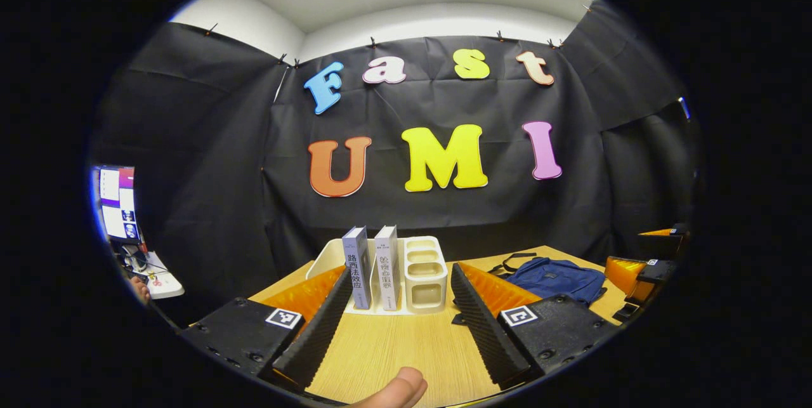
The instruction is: Open the schoolbag, grab two books from the bookshelf and put them into the schoolbag.
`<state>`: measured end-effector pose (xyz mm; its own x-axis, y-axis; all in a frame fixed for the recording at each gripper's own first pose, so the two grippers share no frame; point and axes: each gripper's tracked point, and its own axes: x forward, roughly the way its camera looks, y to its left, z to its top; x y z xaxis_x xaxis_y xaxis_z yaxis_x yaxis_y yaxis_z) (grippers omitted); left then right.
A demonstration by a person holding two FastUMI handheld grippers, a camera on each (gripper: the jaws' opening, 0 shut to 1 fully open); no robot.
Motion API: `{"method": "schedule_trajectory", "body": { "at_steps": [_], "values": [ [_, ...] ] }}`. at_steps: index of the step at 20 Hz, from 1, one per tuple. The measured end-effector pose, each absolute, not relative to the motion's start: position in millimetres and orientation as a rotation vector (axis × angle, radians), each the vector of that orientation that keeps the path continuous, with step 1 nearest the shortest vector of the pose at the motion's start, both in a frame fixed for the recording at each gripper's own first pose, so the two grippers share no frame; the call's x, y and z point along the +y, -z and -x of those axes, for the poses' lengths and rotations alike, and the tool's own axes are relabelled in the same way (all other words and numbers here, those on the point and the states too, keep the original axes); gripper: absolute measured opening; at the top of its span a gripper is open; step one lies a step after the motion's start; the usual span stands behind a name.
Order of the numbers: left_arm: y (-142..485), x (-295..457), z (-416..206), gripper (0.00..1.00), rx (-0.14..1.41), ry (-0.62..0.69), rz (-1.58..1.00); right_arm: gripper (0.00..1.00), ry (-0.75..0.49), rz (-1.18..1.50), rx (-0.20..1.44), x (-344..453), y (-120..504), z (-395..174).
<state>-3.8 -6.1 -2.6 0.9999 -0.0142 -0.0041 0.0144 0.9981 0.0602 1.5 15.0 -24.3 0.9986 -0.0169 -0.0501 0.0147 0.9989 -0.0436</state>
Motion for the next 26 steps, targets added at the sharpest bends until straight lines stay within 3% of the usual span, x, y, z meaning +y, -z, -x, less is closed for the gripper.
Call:
{"method": "schedule_trajectory", "body": {
  "at_steps": [7,8,9,15,16,17,26],
  "values": [
    [3,-5,2,0.98,0.005,0.007,-0.058,0.96,0.010,0.061,0.074,22,31,-6],
    [3,-5,3,0.94,0.004,0.006,-0.053,0.97,0.013,0.066,0.074,22,31,-6],
    [4,-5,1,0.99,0.008,0.005,-0.049,0.96,0.013,0.068,0.078,22,34,-7],
    [4,-1,-1,0.99,0.005,0.001,-0.047,0.95,0.005,0.083,0.120,30,47,-16],
    [4,-1,-2,0.94,0.003,0.003,-0.048,0.95,0.001,0.091,0.130,33,52,-18],
    [4,-1,-1,0.99,0.003,0.003,-0.048,0.96,-0.006,0.097,0.139,36,56,-21],
    [4,17,-1,0.99,0.006,-0.033,-0.052,0.95,-0.098,0.206,0.257,103,118,-81]
  ]
}}
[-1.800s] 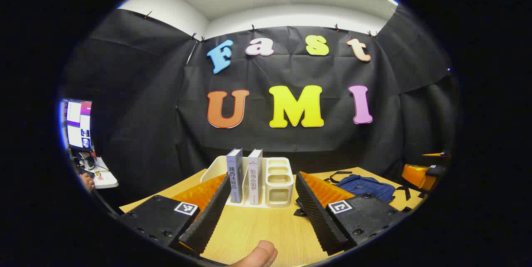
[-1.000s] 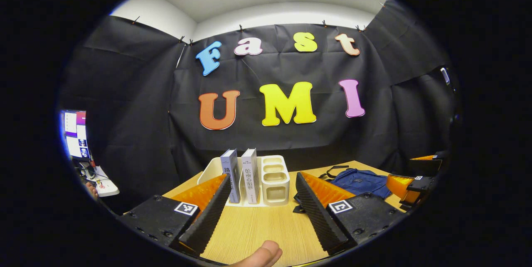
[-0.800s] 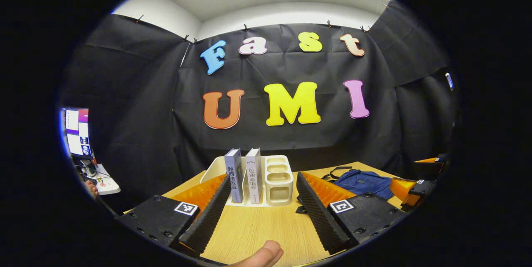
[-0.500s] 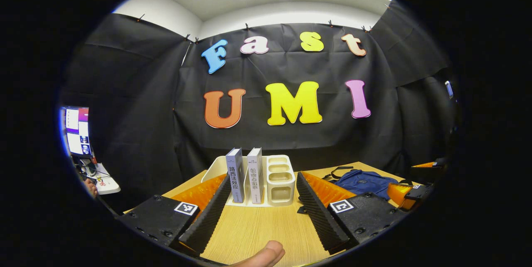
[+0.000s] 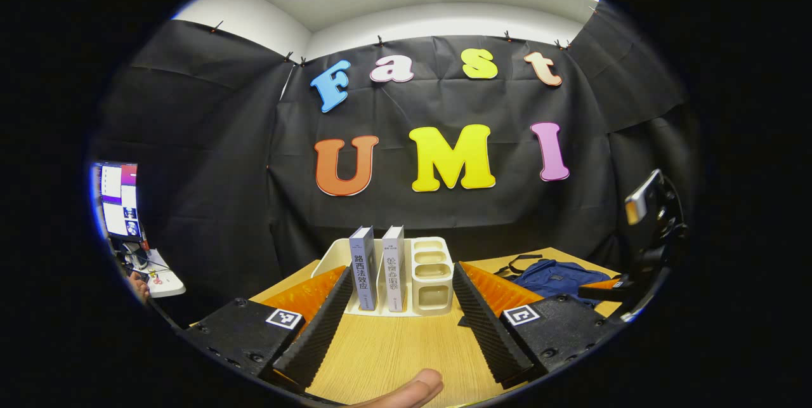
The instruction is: Open the schoolbag, grab two books from the bookshelf and put them into the schoolbag.
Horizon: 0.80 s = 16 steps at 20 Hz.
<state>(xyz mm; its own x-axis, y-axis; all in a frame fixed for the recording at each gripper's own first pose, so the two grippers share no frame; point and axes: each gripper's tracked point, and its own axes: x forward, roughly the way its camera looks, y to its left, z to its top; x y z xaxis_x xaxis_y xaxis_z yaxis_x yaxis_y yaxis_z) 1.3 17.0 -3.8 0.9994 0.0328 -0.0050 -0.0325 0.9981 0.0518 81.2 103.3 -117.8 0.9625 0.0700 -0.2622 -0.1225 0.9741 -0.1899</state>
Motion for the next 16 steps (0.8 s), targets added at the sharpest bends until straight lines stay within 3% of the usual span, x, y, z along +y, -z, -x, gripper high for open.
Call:
{"method": "schedule_trajectory", "body": {
  "at_steps": [9,12,13,16],
  "values": [
    [-2,38,3,0.99,-0.012,-0.077,-0.040,0.95,-0.121,0.356,0.425,153,195,-143],
    [-5,39,5,0.94,-0.016,-0.084,-0.034,0.97,-0.067,0.485,0.462,149,213,-164],
    [-7,40,6,0.99,-0.025,-0.080,-0.031,0.98,-0.046,0.523,0.467,145,215,-171],
    [-10,34,8,0.99,-0.042,-0.058,-0.020,0.99,-0.008,0.549,0.462,139,212,-188]
  ]
}}
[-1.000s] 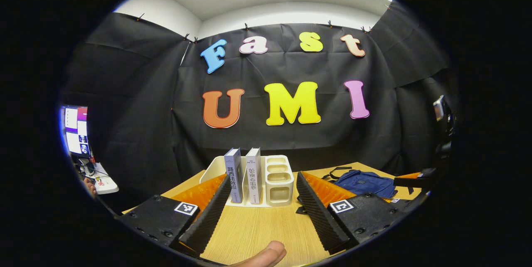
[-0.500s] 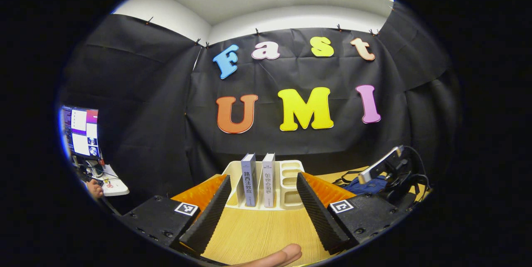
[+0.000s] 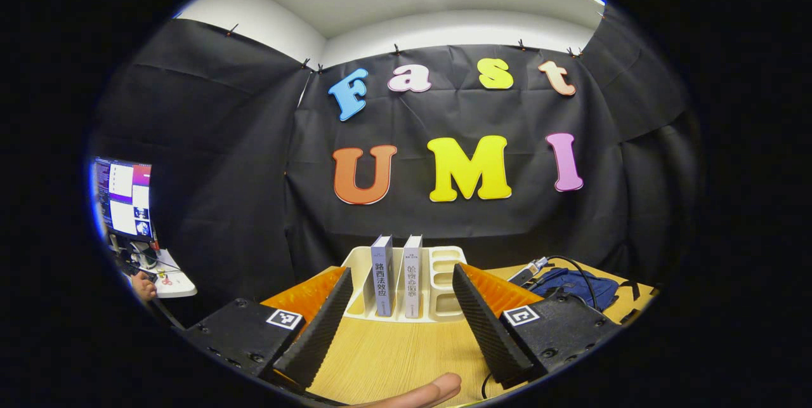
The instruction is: Open the schoolbag, grab two books from the bookshelf and put them into the schoolbag.
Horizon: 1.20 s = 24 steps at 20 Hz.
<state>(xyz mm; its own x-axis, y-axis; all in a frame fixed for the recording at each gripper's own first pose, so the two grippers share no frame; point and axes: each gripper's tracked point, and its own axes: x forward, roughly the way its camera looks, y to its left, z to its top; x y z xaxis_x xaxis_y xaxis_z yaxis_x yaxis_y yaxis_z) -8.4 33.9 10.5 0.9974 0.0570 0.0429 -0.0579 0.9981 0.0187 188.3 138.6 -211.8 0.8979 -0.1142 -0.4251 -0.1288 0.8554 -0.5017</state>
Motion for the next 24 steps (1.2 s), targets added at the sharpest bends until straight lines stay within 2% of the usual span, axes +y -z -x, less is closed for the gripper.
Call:
{"method": "schedule_trajectory", "body": {
  "at_steps": [1,2,4,5,6,7,10,11,12,13,14,15,16,17,18,20,21,24],
  "values": [
    [-11,32,8,0.99,-0.043,-0.049,-0.017,0.91,0.001,0.572,0.468,137,213,-191],
    [-11,32,9,0.99,-0.040,-0.051,-0.017,0.92,0.005,0.587,0.475,135,214,-191],
    [-9,37,10,0.99,-0.034,-0.060,-0.018,0.77,0.004,0.559,0.487,135,212,-189],
    [-10,38,11,0.99,-0.035,-0.064,-0.018,0.66,0.004,0.544,0.484,135,207,-187],
    [-13,38,12,0.99,-0.041,-0.066,-0.017,0.73,0.013,0.545,0.480,133,200,-184],
    [-14,37,11,0.99,-0.044,-0.064,-0.017,0.66,0.028,0.552,0.464,128,191,-181],
    [-13,36,12,0.99,-0.043,-0.060,-0.012,0.66,0.060,0.542,0.403,123,165,-184],
    [-12,35,11,0.99,-0.039,-0.059,-0.011,0.72,0.070,0.541,0.407,120,166,-190],
    [-11,34,10,0.99,-0.032,-0.057,-0.011,0.72,0.082,0.533,0.430,115,170,-193],
    [-9,35,12,0.99,-0.023,-0.061,-0.008,0.66,0.083,0.513,0.444,113,174,-197],
    [-10,36,13,0.99,-0.027,-0.068,-0.004,0.65,0.070,0.491,0.458,112,179,-200],
    [-13,36,14,0.99,-0.033,-0.069,-0.004,0.37,0.050,0.473,0.459,115,176,-200],
    [-13,37,15,0.99,-0.035,-0.069,-0.004,0.36,0.061,0.469,0.442,109,167,-202],
    [-13,36,14,0.99,-0.037,-0.068,-0.005,0.18,0.065,0.464,0.414,105,159,-203],
    [-12,35,13,0.99,-0.033,-0.067,-0.005,0.11,0.053,0.451,0.396,103,151,-204],
    [-5,36,9,0.99,-0.011,-0.076,0.007,0.10,0.039,0.393,0.387,91,139,-207],
    [-1,38,9,0.99,0.003,-0.087,0.017,0.05,0.011,0.353,0.397,89,133,-209],
    [5,35,4,0.99,0.030,-0.096,0.030,0.05,-0.066,0.256,0.436,73,116,-214]
  ]
}}
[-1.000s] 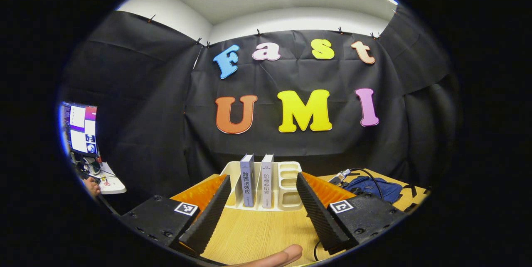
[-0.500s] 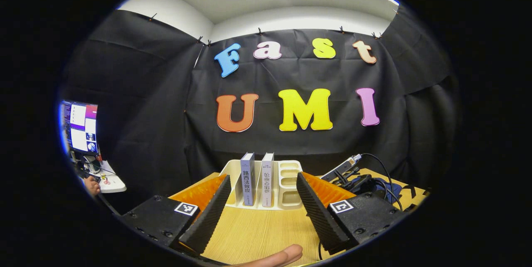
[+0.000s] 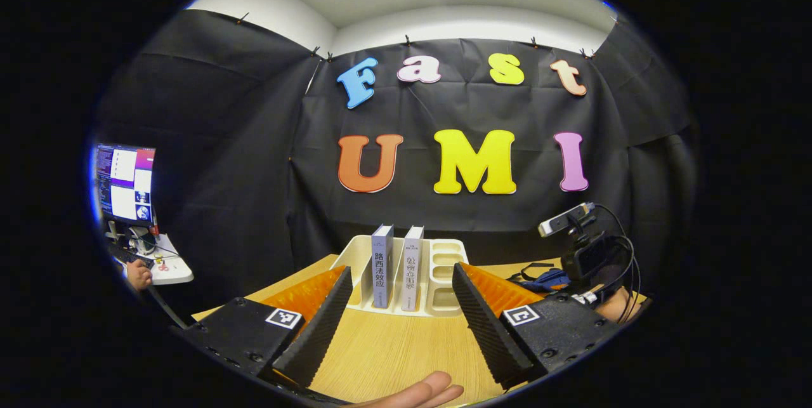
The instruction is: Open the schoolbag, grab two books from the bookshelf and put them into the schoolbag.
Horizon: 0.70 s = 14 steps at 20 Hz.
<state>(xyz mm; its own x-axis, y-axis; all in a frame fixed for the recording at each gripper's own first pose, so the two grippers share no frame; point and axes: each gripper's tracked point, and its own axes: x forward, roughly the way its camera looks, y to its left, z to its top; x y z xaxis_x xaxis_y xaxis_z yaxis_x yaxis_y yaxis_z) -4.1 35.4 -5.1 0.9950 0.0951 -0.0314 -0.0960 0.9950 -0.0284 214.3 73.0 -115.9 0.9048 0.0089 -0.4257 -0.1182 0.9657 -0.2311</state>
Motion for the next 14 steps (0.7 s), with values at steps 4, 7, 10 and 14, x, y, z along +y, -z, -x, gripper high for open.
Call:
{"method": "schedule_trajectory", "body": {
  "at_steps": [4,7,10,14],
  "values": [
    [28,33,-19,0.99,0.110,-0.098,0.039,0.05,-0.101,0.236,0.419,45,88,-225],
    [37,30,-39,1.00,0.152,-0.095,0.061,0.05,-0.114,0.214,0.399,26,67,-230],
    [36,24,-59,1.00,0.172,-0.076,0.061,0.05,-0.133,0.169,0.394,12,47,-233],
    [33,21,-91,1.00,0.192,-0.066,0.066,0.05,-0.144,0.159,0.368,-10,22,-241]
  ]
}}
